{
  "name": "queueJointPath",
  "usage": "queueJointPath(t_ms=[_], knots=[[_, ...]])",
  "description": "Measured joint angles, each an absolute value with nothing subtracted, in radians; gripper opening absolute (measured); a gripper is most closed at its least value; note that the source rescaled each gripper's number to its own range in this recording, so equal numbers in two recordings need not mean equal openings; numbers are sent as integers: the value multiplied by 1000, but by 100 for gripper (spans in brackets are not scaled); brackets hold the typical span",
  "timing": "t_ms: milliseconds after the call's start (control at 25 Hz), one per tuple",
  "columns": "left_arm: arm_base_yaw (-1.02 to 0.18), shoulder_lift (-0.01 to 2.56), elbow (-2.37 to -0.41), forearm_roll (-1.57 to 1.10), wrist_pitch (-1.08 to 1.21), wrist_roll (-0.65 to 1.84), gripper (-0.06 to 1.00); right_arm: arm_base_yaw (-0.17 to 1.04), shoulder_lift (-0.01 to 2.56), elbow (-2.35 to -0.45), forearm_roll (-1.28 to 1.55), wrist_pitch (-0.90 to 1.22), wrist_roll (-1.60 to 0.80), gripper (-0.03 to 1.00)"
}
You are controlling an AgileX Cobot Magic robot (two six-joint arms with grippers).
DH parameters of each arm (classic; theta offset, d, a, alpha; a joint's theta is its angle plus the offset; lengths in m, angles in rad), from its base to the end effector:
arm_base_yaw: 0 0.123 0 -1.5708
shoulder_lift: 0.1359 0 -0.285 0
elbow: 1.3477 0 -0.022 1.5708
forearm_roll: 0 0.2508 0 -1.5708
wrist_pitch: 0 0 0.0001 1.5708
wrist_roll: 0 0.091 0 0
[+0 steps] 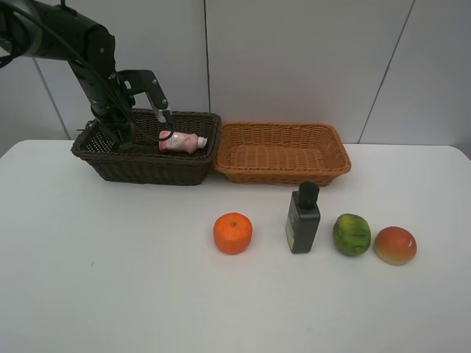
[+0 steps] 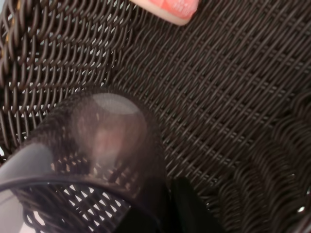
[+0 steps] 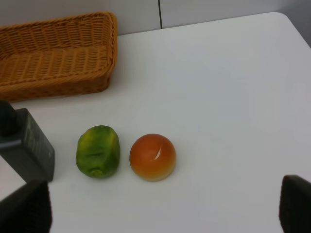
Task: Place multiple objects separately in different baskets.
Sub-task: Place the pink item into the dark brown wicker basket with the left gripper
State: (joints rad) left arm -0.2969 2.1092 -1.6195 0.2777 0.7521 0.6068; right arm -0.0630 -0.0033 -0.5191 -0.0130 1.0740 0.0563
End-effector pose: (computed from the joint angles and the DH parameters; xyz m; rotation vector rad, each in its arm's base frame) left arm 0.4400 -0.1168 0.1865 1.3938 2.3595 0.4048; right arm -0.0082 -0.0005 0.2815 0.1222 2.0315 -0.0197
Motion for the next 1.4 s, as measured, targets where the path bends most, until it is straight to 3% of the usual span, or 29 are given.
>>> queueJointPath(t_ms=[560,680,880,960,1400], knots=[[-273,2124,-1620,245,742,607,2,-63,-3,-519,-13,1074,56,100],[-273,2124,-1620,230,741,607,18,-63,-3,-519,-13,1074,56,100],[-273,2124,-1620,220,721,607,77,-63,-3,-519,-13,1074,56,100],[-273,2124,-1620,212,715,607,95,-63,-3,-519,-13,1074,56,100],[-273,2122,-1620,201,715,607,100,-63,-3,-519,-13,1074,56,100]])
